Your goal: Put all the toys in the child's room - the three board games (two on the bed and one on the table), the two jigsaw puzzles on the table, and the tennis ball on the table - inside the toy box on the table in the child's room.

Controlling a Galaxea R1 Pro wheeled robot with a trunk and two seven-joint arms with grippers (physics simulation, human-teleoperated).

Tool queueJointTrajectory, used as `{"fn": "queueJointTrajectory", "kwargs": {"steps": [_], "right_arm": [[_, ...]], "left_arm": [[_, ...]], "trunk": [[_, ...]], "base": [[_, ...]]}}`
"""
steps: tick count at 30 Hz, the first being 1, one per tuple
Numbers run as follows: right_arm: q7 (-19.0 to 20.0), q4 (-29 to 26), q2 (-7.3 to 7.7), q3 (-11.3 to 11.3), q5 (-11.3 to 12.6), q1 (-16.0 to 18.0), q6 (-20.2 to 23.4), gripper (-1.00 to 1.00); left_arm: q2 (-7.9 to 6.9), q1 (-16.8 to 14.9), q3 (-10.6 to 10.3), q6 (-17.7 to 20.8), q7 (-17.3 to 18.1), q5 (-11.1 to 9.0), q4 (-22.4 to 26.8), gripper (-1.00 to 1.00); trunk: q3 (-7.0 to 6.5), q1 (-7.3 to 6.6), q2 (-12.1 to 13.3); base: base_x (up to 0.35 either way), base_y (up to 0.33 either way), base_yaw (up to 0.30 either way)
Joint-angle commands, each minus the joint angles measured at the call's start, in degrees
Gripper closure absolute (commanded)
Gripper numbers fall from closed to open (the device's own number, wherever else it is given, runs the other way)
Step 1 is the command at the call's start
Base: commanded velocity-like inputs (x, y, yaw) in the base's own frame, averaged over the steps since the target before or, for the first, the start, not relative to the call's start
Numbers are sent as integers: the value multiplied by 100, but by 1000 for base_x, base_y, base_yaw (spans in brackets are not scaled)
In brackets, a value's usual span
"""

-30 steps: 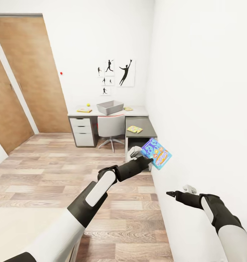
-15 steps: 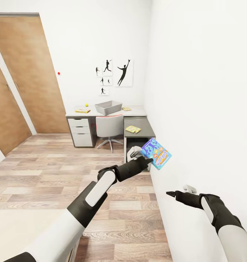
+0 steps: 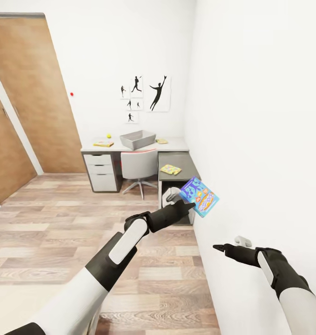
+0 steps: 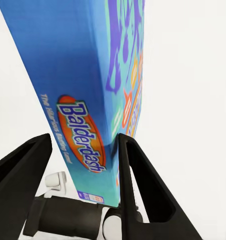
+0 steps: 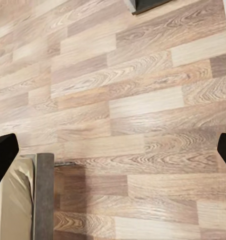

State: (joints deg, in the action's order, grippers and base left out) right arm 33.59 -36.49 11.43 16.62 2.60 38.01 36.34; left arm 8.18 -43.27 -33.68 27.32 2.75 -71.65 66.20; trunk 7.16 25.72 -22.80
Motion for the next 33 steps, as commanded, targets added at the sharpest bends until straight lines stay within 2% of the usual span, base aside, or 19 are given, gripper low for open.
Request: {"fn": "queueJointTrajectory", "kwargs": {"steps": [1, 33], "right_arm": [[7, -5, -1, 17, 27, 5, 48, -100], [7, -43, -1, 17, 27, 5, 49, -100]], "left_arm": [[1, -6, 3, 20, 6, -25, -1, 100], [-1, -6, 2, 19, 7, -17, -1, 100]], "trunk": [[12, 7, -12], [12, 7, -12]], "base": [[324, 0, 0], [332, 0, 0]]}}
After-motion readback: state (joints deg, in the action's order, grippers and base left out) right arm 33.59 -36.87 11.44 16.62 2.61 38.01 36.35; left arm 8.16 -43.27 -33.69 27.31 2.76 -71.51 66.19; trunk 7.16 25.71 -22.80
